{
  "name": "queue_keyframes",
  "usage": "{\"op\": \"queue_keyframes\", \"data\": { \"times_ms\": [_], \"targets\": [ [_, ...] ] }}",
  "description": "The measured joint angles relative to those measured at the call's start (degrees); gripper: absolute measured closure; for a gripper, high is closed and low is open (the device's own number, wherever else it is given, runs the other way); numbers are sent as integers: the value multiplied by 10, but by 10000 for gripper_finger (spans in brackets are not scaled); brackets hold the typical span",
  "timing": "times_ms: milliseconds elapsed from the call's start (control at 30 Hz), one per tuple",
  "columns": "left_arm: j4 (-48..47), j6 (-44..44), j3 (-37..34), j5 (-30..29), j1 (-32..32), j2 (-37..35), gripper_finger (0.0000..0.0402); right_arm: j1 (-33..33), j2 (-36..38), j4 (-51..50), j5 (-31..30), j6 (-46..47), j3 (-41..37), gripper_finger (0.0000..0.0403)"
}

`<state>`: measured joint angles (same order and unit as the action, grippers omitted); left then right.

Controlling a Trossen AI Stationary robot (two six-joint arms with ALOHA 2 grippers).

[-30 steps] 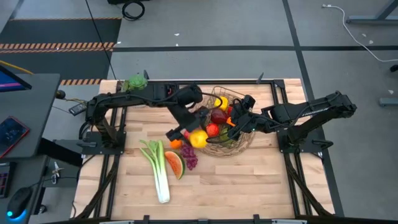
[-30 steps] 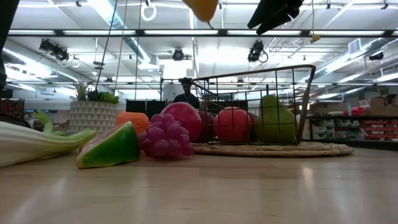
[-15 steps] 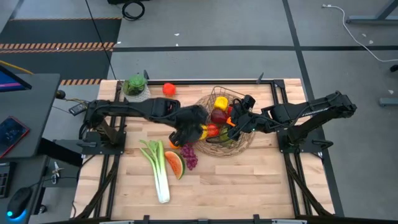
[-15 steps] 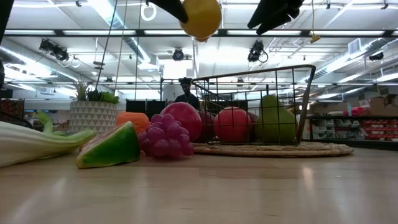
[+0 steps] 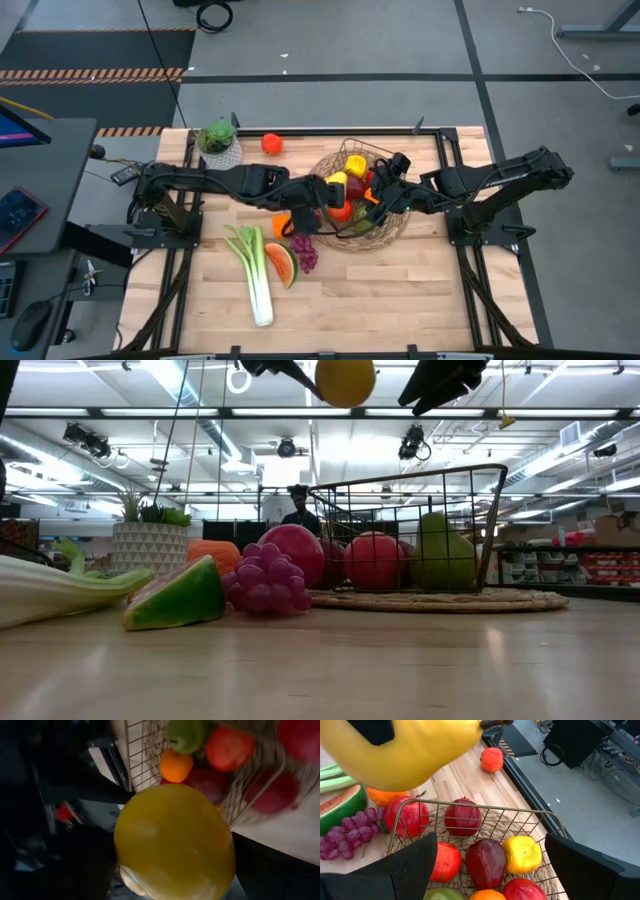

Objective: Build produce basket
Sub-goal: Put the yellow pear into the gold wire basket

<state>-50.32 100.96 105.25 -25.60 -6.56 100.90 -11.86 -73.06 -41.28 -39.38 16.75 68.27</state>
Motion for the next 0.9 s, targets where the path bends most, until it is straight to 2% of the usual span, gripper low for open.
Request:
{"op": "queue_keyframes", "data": {
  "times_ms": [233, 500, 600, 733, 900],
  "targets": [
    [18, 168, 0, -10, 0, 0, 49, 0, 0, 0, 0, 0, 0, 30],
    [53, 170, 0, -25, -1, 0, 49, 0, 0, -1, 0, 0, 0, 30],
    [67, 91, 0, -25, -1, 0, 49, 0, 0, -3, 0, 1, 0, 30],
    [84, -107, 0, -28, 0, 0, 49, 0, 0, -13, 0, 11, 0, 30],
    [97, -356, 0, -67, 0, 0, 49, 0, 0, -13, 0, 11, 0, 30]
  ]
}}
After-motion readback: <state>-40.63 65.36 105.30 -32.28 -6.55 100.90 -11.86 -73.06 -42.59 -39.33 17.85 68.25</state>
